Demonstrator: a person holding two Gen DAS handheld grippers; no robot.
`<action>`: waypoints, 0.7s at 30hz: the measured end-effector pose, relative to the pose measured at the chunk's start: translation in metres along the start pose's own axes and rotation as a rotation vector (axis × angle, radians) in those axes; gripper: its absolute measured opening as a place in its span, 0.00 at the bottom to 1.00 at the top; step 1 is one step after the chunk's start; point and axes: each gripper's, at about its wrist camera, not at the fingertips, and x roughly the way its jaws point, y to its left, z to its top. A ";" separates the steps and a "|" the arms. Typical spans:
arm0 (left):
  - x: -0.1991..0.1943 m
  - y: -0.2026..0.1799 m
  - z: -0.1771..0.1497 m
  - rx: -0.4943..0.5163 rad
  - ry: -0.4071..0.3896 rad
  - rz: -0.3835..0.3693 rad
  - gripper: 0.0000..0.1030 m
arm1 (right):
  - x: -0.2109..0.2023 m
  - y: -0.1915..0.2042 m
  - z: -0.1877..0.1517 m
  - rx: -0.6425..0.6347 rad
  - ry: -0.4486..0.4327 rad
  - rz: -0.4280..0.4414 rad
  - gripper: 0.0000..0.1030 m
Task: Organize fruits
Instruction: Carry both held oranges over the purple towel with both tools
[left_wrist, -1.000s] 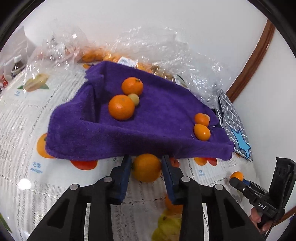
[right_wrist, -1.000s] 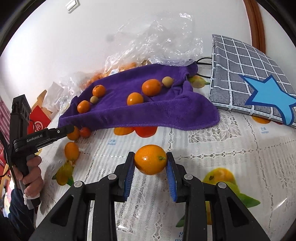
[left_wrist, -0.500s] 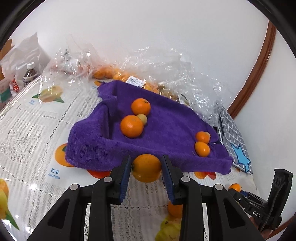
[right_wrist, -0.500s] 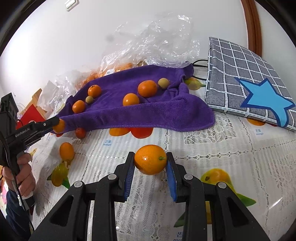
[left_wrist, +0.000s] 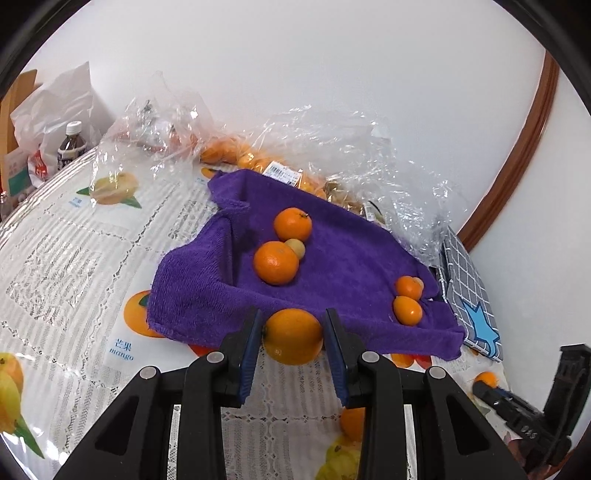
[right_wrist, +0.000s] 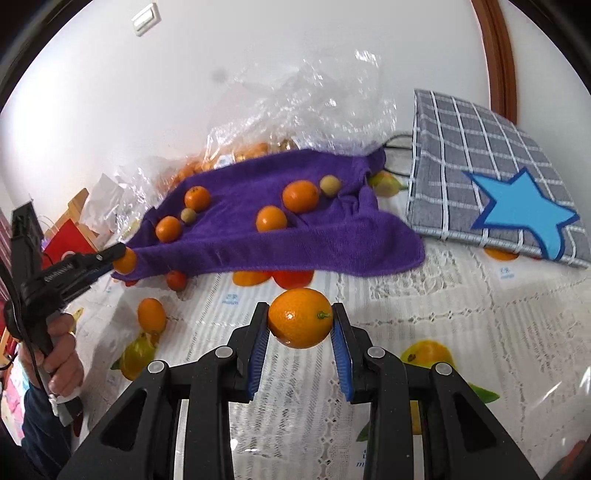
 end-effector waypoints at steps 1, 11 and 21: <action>0.000 0.000 0.000 -0.002 0.001 0.000 0.31 | -0.003 0.002 0.001 -0.005 -0.009 0.001 0.32; -0.012 0.009 0.003 -0.060 -0.053 -0.061 0.31 | -0.012 0.012 0.009 -0.024 -0.042 -0.018 0.32; -0.021 0.002 0.005 -0.030 -0.108 -0.040 0.28 | -0.007 0.011 0.033 -0.028 -0.074 -0.040 0.32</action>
